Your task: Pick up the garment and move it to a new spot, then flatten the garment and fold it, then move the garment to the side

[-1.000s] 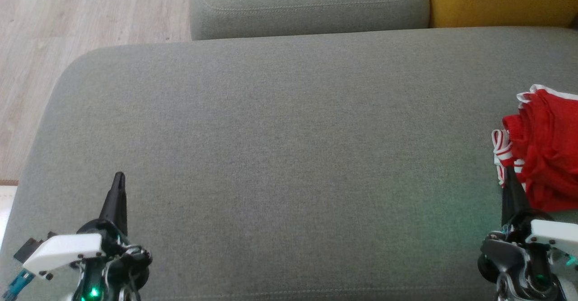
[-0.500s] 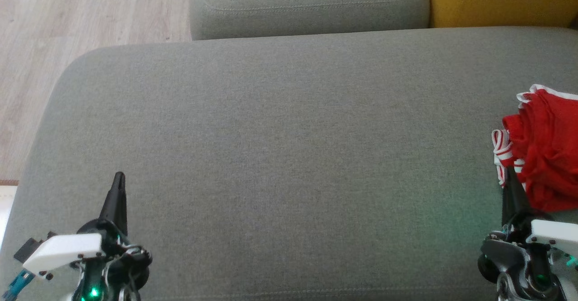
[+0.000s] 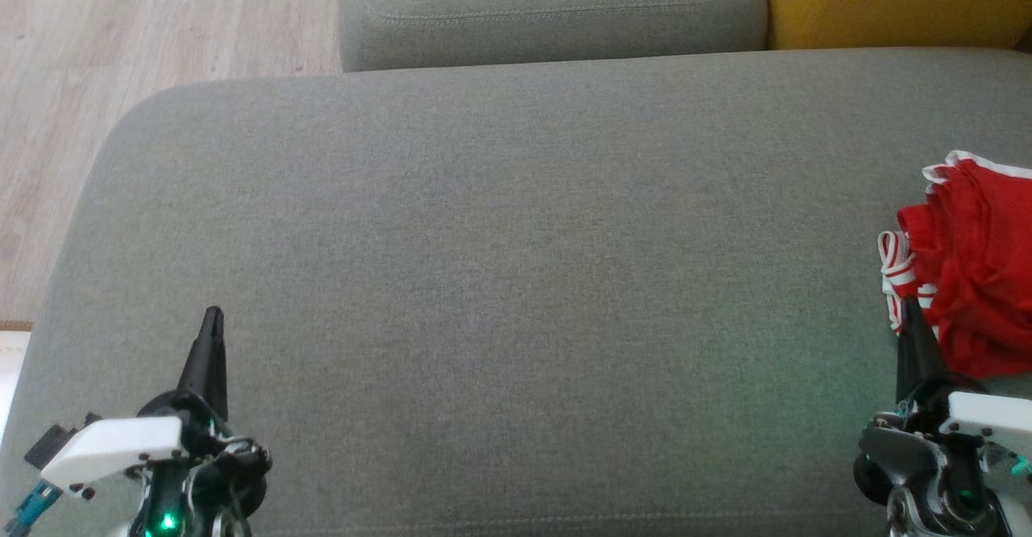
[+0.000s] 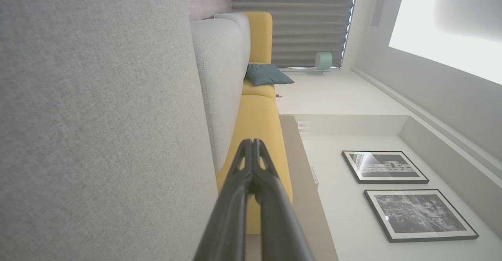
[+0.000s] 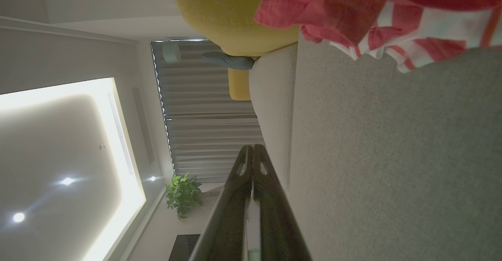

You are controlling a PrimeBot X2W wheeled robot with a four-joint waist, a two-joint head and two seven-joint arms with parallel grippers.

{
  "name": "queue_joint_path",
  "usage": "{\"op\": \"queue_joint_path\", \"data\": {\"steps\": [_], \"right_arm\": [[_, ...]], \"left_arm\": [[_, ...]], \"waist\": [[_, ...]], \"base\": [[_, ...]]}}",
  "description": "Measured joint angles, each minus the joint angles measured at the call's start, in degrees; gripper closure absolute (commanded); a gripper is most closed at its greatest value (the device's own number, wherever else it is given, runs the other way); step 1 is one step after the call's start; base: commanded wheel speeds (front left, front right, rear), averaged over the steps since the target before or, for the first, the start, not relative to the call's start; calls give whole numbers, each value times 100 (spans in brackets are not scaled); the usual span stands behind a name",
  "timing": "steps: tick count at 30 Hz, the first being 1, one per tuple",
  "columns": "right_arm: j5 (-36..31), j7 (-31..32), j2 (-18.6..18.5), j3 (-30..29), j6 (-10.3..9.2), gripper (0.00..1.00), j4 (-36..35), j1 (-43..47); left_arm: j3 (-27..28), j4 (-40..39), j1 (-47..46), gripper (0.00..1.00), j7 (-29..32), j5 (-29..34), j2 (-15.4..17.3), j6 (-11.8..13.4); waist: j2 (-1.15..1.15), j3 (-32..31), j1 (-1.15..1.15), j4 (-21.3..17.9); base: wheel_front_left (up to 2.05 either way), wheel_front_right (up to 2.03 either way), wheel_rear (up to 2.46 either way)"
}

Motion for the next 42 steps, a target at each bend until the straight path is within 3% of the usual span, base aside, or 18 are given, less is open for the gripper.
{"op": "queue_joint_path", "data": {"steps": [42], "right_arm": [[0, 5, 0, -9, 0, 100, 0, 0]], "left_arm": [[0, 0, 0, 100, 0, 0, -1, 0]], "waist": [[0, 0, 0, 0]], "base": [[0, 0, 0]]}}
